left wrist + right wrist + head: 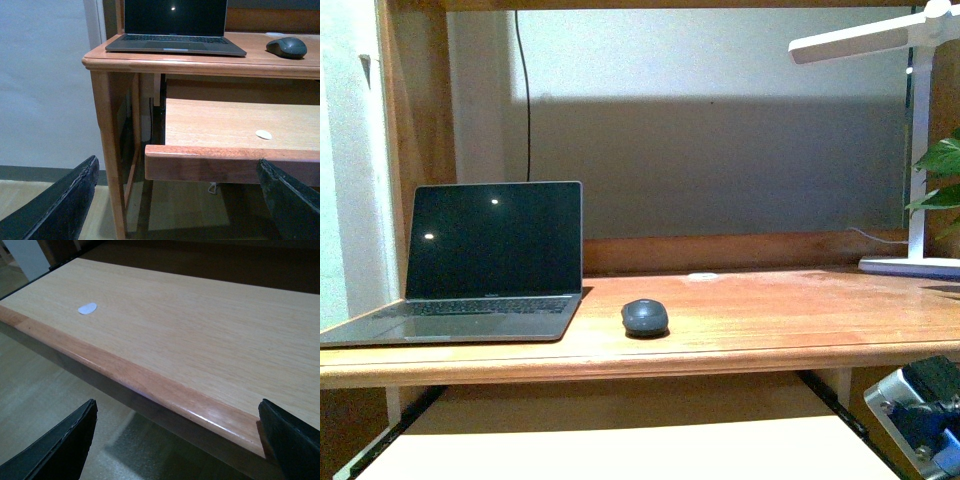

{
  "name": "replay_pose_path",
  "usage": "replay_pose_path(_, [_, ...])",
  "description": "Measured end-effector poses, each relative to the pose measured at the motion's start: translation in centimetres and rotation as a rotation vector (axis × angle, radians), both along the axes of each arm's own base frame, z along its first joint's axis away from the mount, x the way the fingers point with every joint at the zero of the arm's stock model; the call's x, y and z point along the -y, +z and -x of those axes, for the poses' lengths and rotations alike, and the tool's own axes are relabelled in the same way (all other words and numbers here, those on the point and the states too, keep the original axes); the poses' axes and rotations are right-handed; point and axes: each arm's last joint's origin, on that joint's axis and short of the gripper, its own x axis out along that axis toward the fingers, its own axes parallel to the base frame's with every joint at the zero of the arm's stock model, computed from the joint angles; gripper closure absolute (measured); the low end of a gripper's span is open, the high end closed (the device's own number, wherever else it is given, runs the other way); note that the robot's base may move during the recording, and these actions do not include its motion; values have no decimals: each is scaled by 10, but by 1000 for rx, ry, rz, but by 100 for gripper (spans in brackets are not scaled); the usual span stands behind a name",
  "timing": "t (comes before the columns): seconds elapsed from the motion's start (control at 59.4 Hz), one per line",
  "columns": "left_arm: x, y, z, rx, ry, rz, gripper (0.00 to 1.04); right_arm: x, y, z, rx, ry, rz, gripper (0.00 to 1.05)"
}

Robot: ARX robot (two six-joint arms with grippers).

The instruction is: Place mouse

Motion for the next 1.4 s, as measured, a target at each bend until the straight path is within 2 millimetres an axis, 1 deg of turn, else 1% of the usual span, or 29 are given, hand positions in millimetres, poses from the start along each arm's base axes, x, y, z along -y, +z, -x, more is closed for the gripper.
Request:
replay_pose_path(0.185, [0, 0, 0, 0, 0, 0, 8, 7, -10, 1, -13, 6, 7, 7])
replay_pose_path(0.404, [0, 0, 0, 0, 0, 0, 8, 17, -15, 1, 3, 30, 8, 7])
replay_pose_path(0.623, [0, 0, 0, 0, 0, 0, 8, 31, -24, 7, 23, 64, 23, 7])
replay_pose_path(0.758, [0, 0, 0, 0, 0, 0, 8, 39, -37, 16, -48, 46, 27, 7])
replay_pose_path(0.825, [0, 0, 0, 0, -1, 0, 8, 40, -38, 18, -57, 54, 23, 7])
replay_pose_path(0.926, [0, 0, 0, 0, 0, 0, 8, 40, -37, 18, -51, 56, 19, 7])
replay_pose_path(1.078, [0, 0, 0, 0, 0, 0, 8, 34, -34, 20, -50, 63, 11, 7])
replay_pose_path(1.196, [0, 0, 0, 0, 0, 0, 8, 24, -31, 20, -34, 80, 5, 7])
replay_pose_path(1.398, [0, 0, 0, 0, 0, 0, 8, 2, -31, 14, -28, 96, -1, 7])
